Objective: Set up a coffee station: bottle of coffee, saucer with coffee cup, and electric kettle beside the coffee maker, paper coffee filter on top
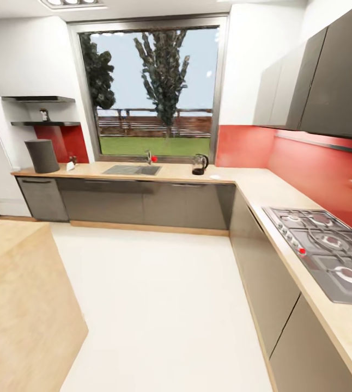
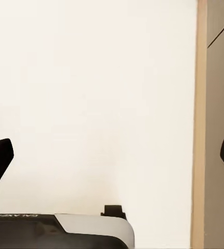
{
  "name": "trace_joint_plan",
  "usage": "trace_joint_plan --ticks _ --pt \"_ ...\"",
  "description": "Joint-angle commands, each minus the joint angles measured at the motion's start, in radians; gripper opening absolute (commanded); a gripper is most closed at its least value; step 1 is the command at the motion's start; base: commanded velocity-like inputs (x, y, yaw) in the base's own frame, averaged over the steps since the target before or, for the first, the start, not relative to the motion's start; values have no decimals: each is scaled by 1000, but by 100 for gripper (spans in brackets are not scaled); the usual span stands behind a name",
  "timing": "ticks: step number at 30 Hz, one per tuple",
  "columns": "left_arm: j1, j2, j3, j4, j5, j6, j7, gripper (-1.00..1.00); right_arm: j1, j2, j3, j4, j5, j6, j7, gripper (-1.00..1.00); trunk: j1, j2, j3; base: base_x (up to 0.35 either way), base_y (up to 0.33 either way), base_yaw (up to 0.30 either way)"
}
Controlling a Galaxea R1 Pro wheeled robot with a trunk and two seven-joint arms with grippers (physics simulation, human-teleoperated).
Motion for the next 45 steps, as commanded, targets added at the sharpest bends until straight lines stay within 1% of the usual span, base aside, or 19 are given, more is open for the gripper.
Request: trace_joint_plan --ticks 1,9,19,45 --pt "-1 0 -1 1 7 -3 0 100 0 0 0 0 1 -2 0 100 1 -2 -2 336 0 0" --pt "-1 1 -1 1 7 -3 0 100 0 0 0 0 1 -2 -1 100 1 -2 -2 336 0 40" --pt "-1 4 -1 1 7 -3 0 100 0 0 -2 0 1 -2 -1 100 1 -2 0 336 0 195" --pt "-1 5 -1 1 10 -3 1 100 0 -2 -2 5 3 -4 -2 100 1 -2 0 336 0 6"
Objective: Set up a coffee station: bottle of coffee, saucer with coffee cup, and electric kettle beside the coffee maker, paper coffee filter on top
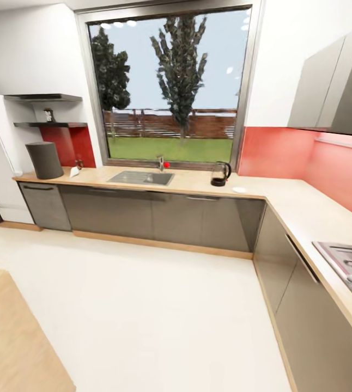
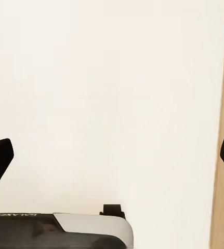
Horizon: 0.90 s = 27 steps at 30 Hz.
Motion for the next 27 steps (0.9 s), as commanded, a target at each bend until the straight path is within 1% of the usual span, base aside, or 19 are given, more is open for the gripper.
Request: trace_joint_plan --ticks 1,7,27 --pt "-1 0 -1 1 7 -3 0 100 0 0 -1 6 1 -2 0 100 1 -2 -2 336 0 0" --pt "-1 0 -1 1 7 -3 0 100 0 1 -1 21 1 -2 0 100 1 -2 -2 336 0 0" --pt "-1 0 -1 1 7 -3 0 100 0 1 3 23 1 -2 0 100 1 -2 -2 336 0 0"
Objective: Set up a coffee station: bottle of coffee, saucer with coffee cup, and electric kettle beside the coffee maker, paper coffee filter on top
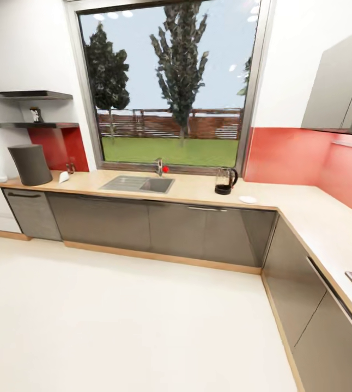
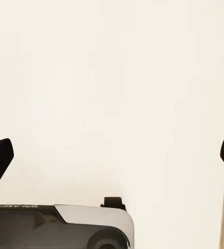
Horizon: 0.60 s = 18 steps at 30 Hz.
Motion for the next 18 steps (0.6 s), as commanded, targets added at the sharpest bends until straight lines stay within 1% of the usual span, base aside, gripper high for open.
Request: trace_joint_plan --ticks 1,4,8,18 --pt "-1 1 -1 1 7 -3 0 100 0 0 0 0 1 -2 0 100 1 -2 -2 336 0 14" --pt "-1 1 -1 1 7 -3 0 100 0 0 0 0 1 -2 0 100 1 -2 -2 336 0 72" --pt "-1 2 -1 1 7 -3 0 100 0 0 0 0 1 -2 0 100 1 -2 -2 336 0 161" --pt "-1 2 -1 1 7 -3 0 100 0 0 0 0 1 -2 0 100 1 -2 -2 336 0 261"
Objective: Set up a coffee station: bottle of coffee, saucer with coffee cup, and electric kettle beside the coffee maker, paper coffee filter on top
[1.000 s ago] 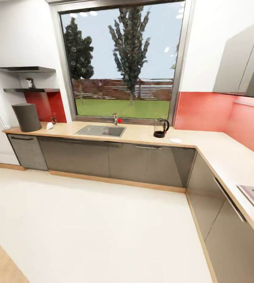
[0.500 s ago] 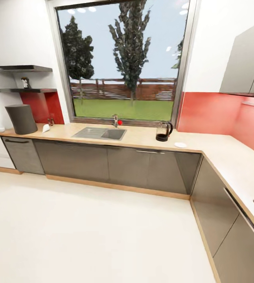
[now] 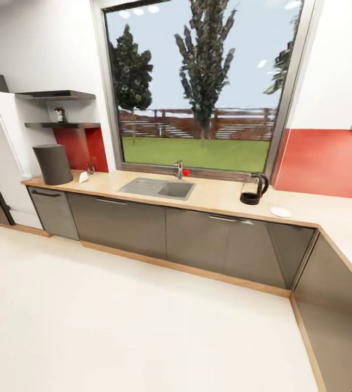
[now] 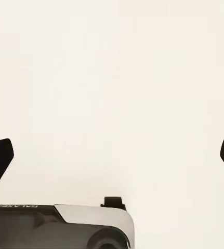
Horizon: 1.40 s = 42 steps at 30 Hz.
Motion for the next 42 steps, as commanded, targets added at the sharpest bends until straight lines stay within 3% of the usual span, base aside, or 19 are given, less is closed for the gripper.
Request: trace_joint_plan --ticks 1,27,42 --pt "-1 0 -1 1 7 -3 0 100 0 0 0 0 1 -3 0 100 1 -2 -2 336 0 269" --pt "-1 0 -1 1 7 -3 0 100 0 0 1 0 1 -3 1 100 1 -2 -2 336 0 32" --pt "-1 0 -1 1 7 -3 0 100 0 1 2 0 1 -3 1 100 1 -2 -2 336 0 135"
